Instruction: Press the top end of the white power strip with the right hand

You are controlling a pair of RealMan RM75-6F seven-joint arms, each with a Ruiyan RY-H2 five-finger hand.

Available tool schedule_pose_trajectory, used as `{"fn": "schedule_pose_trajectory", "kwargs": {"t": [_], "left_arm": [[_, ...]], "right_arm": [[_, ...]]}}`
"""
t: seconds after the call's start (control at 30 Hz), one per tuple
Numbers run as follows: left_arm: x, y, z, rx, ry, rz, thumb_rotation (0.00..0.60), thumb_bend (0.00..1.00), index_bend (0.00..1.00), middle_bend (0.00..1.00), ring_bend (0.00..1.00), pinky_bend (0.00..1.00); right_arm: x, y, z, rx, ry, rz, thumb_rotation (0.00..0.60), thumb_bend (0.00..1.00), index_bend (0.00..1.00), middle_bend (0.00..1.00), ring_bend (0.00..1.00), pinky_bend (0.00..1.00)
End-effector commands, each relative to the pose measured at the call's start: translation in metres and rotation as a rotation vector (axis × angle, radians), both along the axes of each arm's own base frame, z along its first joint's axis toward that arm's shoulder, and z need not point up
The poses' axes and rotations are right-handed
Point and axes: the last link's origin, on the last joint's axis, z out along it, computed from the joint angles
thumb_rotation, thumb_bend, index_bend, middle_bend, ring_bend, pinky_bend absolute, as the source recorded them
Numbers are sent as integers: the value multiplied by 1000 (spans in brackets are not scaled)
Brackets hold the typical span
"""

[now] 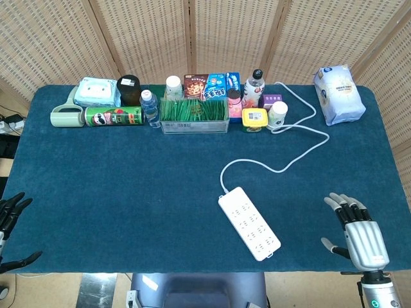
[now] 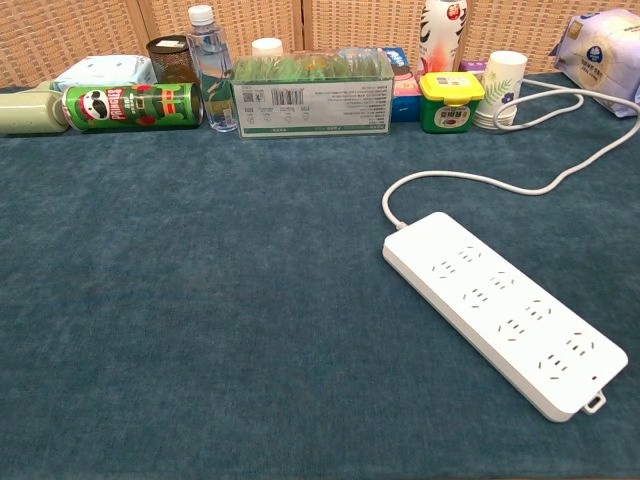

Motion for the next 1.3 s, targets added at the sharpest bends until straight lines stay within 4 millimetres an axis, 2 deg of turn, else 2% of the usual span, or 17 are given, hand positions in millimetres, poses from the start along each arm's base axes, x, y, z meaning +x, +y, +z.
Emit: {"fn": "schedule_pose_trajectory", "kwargs": {"t": [0.03, 0.1, 0.2, 0.27, 0.33, 0.37, 0.43, 0.53, 0.67, 0.8, 0.9, 1.3], "left_arm": [[0, 0, 1, 2, -3, -3, 600, 113, 0, 0, 0, 21], [1, -1, 3, 6, -11, -6, 600, 113, 0, 0, 0, 21], [-2, 0, 5, 12, -20, 6, 600, 113, 0, 0, 0, 21], [-2, 0, 6, 14, -23, 6, 600, 113, 0, 0, 0, 21], [-2, 1, 6, 15, -24, 4, 600, 114, 0, 0, 0, 21], [-1, 1, 6, 14, -24, 3, 600, 114, 0, 0, 0, 21], [-2, 1, 6, 13, -24, 4, 600, 112, 0, 0, 0, 21], [-2, 1, 6, 13, -23, 9, 600, 113, 0, 0, 0, 21], [-3, 3, 5, 9, -20, 15, 600, 112, 0, 0, 0, 21], [-3, 4, 5, 9, -19, 18, 600, 113, 0, 0, 0, 21], [-4, 6, 5, 11, -18, 25, 600, 113, 0, 0, 0, 21], [-5, 10, 2, 4, -11, 40, 600, 113, 0, 0, 0, 21]], "right_arm": [[-1, 0, -2, 9, -2, -3, 600, 0, 166, 205, 218, 181], [0, -3, -4, 13, -11, -3, 600, 3, 167, 280, 306, 214], [8, -21, -14, 36, -7, 42, 600, 100, 168, 485, 551, 370], [16, -30, -18, 47, 7, 86, 600, 260, 168, 670, 769, 624], [25, -42, -23, 65, 32, 130, 600, 397, 168, 796, 900, 827], [31, -48, -27, 83, 43, 147, 600, 482, 167, 849, 951, 910], [39, -57, -32, 129, 53, 159, 600, 614, 168, 894, 993, 982], [52, -70, -40, 219, 77, 166, 600, 745, 175, 907, 1000, 1000], [70, -81, -55, 342, 66, 155, 600, 816, 203, 907, 1000, 1000], [82, -90, -64, 404, 80, 155, 600, 844, 219, 907, 1000, 1000], [96, -97, -79, 454, 87, 166, 600, 851, 226, 907, 1000, 1000], [126, -107, -118, 518, 123, 189, 600, 851, 235, 907, 1000, 1000]]}}
